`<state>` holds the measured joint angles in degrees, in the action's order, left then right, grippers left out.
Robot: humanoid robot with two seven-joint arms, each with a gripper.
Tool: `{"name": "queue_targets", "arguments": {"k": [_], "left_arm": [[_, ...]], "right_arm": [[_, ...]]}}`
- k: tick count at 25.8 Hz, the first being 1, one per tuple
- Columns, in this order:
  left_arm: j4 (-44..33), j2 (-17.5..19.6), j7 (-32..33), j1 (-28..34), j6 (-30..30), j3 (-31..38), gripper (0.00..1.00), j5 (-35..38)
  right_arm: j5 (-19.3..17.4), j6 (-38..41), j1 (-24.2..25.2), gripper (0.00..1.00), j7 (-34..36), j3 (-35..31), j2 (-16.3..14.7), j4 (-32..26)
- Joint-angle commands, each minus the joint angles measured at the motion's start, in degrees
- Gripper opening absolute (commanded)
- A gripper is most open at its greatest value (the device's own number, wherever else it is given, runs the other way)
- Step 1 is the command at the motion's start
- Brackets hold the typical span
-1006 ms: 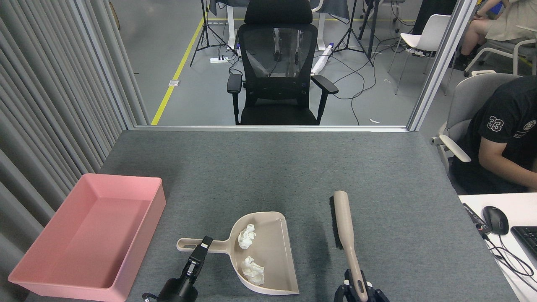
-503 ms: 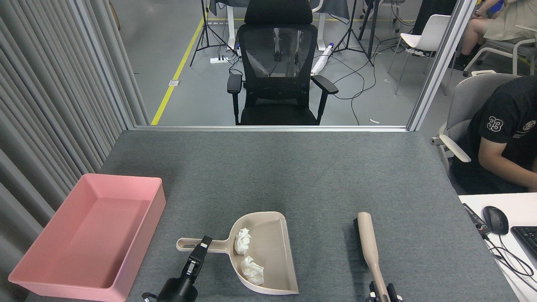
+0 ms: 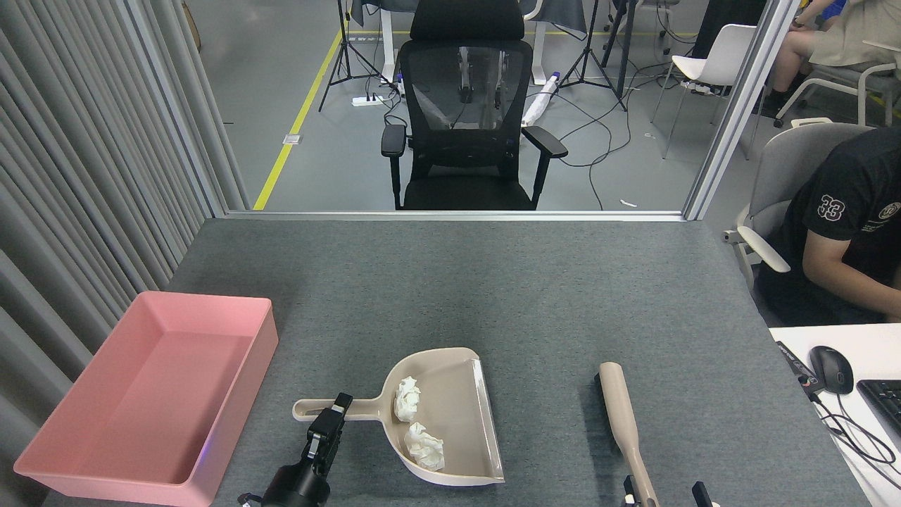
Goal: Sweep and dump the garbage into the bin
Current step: 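Lift the dustpan with the left gripper and carry it over the pink bin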
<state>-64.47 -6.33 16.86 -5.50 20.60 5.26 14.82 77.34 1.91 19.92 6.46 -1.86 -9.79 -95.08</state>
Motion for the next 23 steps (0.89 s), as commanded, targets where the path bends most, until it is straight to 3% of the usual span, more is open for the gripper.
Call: {"name": "queue_targets", "arguments": {"k": [1,6,12,20,23], "left_arm": [[-0.30,0.00,0.63,-0.04,0.05,0.01,0.18,-0.68],[-1.18,0.09,1.07,-0.04,-0.12,-0.52,0.18,-0.67],[-3.99,0.00,2.30,-1.01,-3.46,-0.52,0.17,-0.76],[-12.43,0.88,2.91,-1.97,-10.49,-0.78,0.17,-0.94],[-14.19,1.67,6.34,-2.06,-11.46,-0.78,0.10,-1.03]], "right_arm": [[-0.78,2.39,-0.05,0.97,0.22,-1.39,0.12,-1.24],[-8.87,4.59,-0.32,0.97,-0.57,-2.53,-1.11,-1.60],[-9.22,4.59,-0.40,0.97,-0.84,-2.53,-4.72,-1.33],[-9.31,4.77,-0.49,0.97,-0.84,-2.53,-4.45,-1.16],[-9.31,4.94,-0.49,0.97,-0.84,-2.53,-4.28,-1.24]]}}
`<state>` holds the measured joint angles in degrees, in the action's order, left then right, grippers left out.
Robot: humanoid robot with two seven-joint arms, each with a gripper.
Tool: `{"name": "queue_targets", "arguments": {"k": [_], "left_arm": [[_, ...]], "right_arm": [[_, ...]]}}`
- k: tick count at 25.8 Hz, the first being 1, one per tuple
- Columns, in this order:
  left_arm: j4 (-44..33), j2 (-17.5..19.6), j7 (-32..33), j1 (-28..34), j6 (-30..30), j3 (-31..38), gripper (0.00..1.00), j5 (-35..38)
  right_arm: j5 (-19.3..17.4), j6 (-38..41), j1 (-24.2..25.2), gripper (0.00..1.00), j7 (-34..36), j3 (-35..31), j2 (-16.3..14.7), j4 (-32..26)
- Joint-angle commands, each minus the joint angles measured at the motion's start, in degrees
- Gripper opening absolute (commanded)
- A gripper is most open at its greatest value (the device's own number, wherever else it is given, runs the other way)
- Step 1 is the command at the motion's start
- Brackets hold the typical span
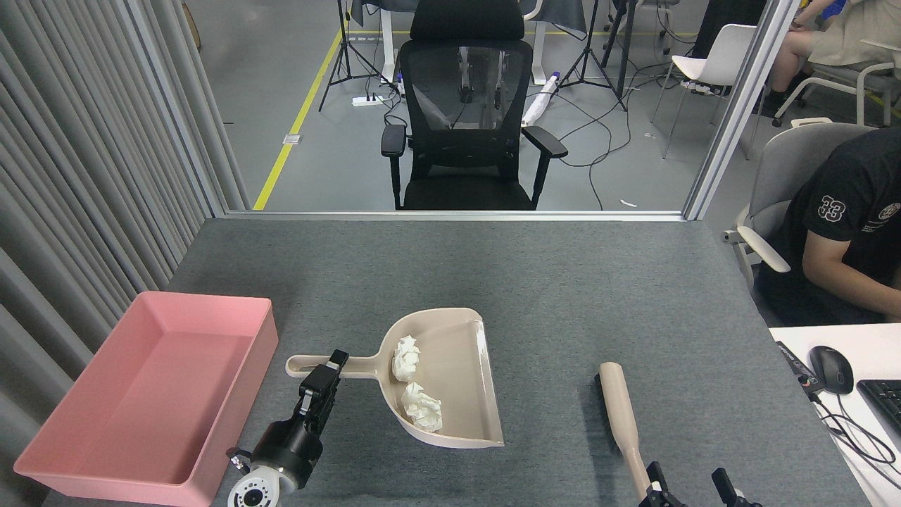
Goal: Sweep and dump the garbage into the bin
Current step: 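Lift the dustpan with the left gripper and carry it over the pink bin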
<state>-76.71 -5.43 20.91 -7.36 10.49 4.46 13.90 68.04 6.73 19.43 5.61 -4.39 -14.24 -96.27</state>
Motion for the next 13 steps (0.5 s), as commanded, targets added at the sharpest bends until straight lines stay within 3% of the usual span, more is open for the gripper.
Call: {"name": "queue_targets", "arguments": {"k": [1,3,7,13], "left_arm": [[-2.39,1.82,2.82,-0.20,-1.79,0.11,0.10,-0.19],[-3.18,5.08,3.08,-0.29,-2.14,0.28,0.10,-1.42],[-3.53,9.12,2.73,-1.08,-5.83,0.81,0.08,-10.74],[-2.92,15.27,3.08,-3.01,-6.45,3.80,0.08,-14.78]], "right_arm": [[-0.01,0.12,-0.01,0.97,0.02,0.00,0.17,0.03],[-0.10,0.12,-0.01,0.97,0.02,0.00,0.17,-0.05],[-0.10,1.00,-0.01,0.97,0.02,0.00,0.44,0.03],[-0.10,1.09,-0.36,0.97,-0.07,0.09,0.61,-0.05]]}}
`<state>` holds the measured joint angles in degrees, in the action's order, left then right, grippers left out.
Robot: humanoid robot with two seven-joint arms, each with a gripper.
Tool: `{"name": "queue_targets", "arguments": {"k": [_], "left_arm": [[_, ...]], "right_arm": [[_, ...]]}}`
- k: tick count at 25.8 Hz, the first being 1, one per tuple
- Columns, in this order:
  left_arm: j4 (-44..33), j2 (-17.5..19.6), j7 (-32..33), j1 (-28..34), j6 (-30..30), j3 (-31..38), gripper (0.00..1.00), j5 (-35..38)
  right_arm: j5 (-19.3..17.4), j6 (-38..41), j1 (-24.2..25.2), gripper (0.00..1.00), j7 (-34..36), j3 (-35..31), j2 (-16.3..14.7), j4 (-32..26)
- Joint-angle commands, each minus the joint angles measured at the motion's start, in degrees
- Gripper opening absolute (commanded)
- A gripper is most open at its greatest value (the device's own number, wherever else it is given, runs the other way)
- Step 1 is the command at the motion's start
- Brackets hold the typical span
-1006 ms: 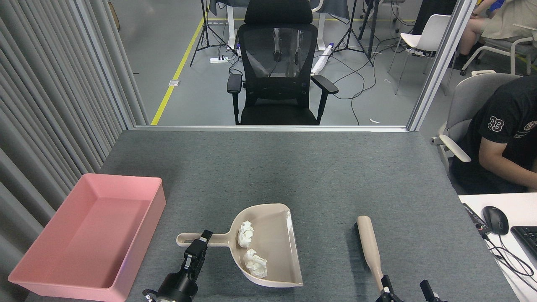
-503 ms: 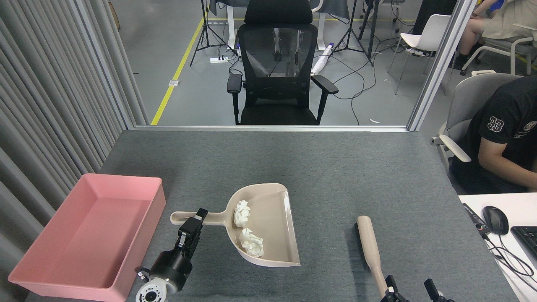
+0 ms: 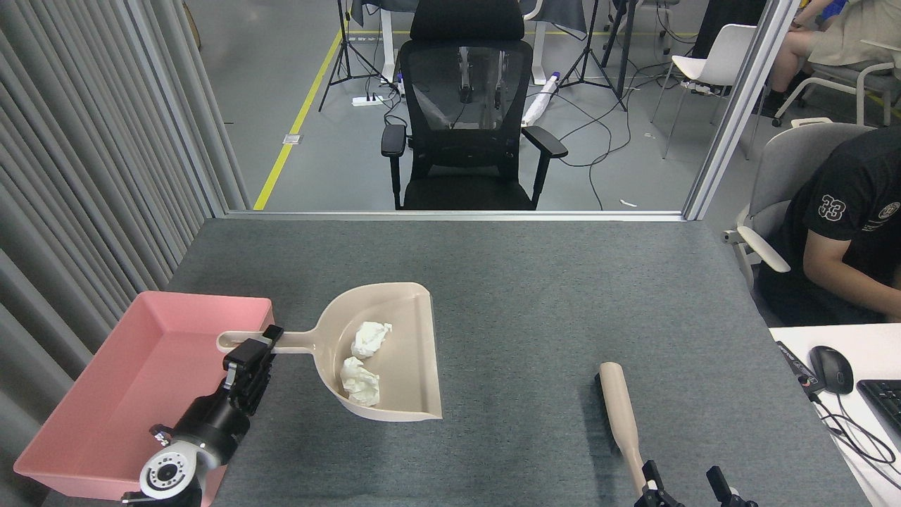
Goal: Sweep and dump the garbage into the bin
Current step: 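Lift the dustpan with the left gripper and carry it over the pink bin, then tilt the dustpan with the left gripper to dump tissue into the bin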
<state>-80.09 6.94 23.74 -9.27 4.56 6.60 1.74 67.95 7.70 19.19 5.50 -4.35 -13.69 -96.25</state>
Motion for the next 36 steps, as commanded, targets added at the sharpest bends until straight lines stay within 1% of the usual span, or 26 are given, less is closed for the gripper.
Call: {"name": "queue_targets", "arguments": {"k": [1,3,7,10,13,16,18,20,22,24,27,32,36], "left_arm": [[1.25,4.49,0.25,-1.90,-0.69,2.01,0.08,-4.11],[4.32,7.56,0.17,-3.21,-1.04,2.54,0.08,-6.48],[8.19,10.46,0.43,-4.62,-1.13,6.49,0.08,-7.45],[9.34,13.10,0.69,-4.62,-1.04,7.90,0.08,-8.16],[10.83,16.88,0.87,-4.88,-1.04,7.99,0.08,-9.74],[11.62,19.69,0.96,-5.24,-0.96,8.52,0.08,-9.91],[11.88,22.15,2.10,-4.71,-0.87,11.24,0.08,-10.97],[13.91,23.65,2.98,-4.45,-0.78,13.00,0.08,-11.85],[17.25,25.93,3.07,-4.45,0.10,13.35,0.08,-11.94],[19.00,27.69,3.15,-4.27,2.38,13.70,0.08,-12.02],[21.20,28.92,3.15,-2.95,4.93,13.79,0.08,-12.02],[25.42,31.12,3.24,-2.86,8.18,13.88,0.08,-11.85],[31.13,33.49,3.24,-2.95,12.32,13.79,0.08,-11.58]], "right_arm": [[-0.01,0.12,-0.12,0.97,0.04,0.05,0.07,0.01],[-0.01,0.12,-0.12,0.97,0.13,0.13,0.07,0.01],[-0.10,0.21,-0.29,0.97,-0.05,0.57,0.24,-0.25],[-0.10,0.21,-0.29,0.97,-0.05,0.57,0.15,-0.25],[-0.10,0.21,-0.29,0.97,-0.05,0.57,0.24,-0.25],[-0.10,0.21,-0.29,0.97,-0.05,0.66,0.24,-0.25],[-0.10,0.21,-0.47,0.97,-0.05,0.75,0.24,-0.25],[-0.10,0.30,-1.70,0.97,-0.05,1.01,0.15,-0.25],[-0.10,0.30,-2.23,0.97,-0.14,1.01,0.15,-0.25],[-0.10,0.30,-2.75,0.97,-0.75,1.01,0.15,-0.25],[-0.10,0.56,-3.02,0.97,-1.19,1.10,0.15,-0.25],[-0.10,2.23,-3.19,0.97,-1.19,1.19,0.42,-0.43],[-0.10,2.32,-3.28,0.97,-1.19,1.19,0.95,-0.43]]}}
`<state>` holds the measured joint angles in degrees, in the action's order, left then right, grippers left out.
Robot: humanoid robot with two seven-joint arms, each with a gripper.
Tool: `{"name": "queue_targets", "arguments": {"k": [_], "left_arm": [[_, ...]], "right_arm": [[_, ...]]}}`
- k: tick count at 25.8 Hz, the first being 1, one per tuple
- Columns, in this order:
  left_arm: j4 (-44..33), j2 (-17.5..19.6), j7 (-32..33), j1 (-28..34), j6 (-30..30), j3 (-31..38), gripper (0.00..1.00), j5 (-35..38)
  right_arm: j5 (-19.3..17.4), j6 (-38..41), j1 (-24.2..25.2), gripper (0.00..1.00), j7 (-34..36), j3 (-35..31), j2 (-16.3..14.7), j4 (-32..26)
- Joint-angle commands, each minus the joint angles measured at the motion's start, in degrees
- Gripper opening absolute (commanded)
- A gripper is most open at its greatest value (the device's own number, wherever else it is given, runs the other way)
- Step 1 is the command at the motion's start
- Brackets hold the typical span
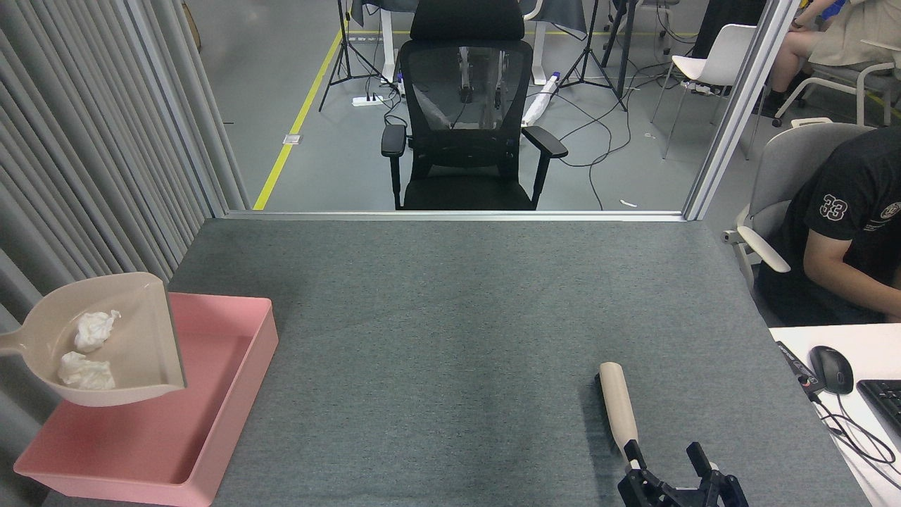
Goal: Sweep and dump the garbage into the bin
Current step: 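Tilt the dustpan with the left gripper to dump tissue into the bin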
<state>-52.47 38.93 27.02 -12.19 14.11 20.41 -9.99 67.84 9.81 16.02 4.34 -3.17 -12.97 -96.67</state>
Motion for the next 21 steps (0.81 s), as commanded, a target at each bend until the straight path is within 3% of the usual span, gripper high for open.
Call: {"name": "queue_targets", "arguments": {"k": [1,21], "left_arm": [[4.04,1.68,-0.04,0.06,3.64,-0.02,0.08,0.15],[0.53,1.94,-0.92,0.15,10.23,0.16,0.08,11.93]], "right_arm": [[0.01,0.13,-0.11,0.97,-0.03,0.00,0.14,-0.01],[0.01,0.04,-0.82,0.97,-0.12,0.00,0.23,-0.01]]}}
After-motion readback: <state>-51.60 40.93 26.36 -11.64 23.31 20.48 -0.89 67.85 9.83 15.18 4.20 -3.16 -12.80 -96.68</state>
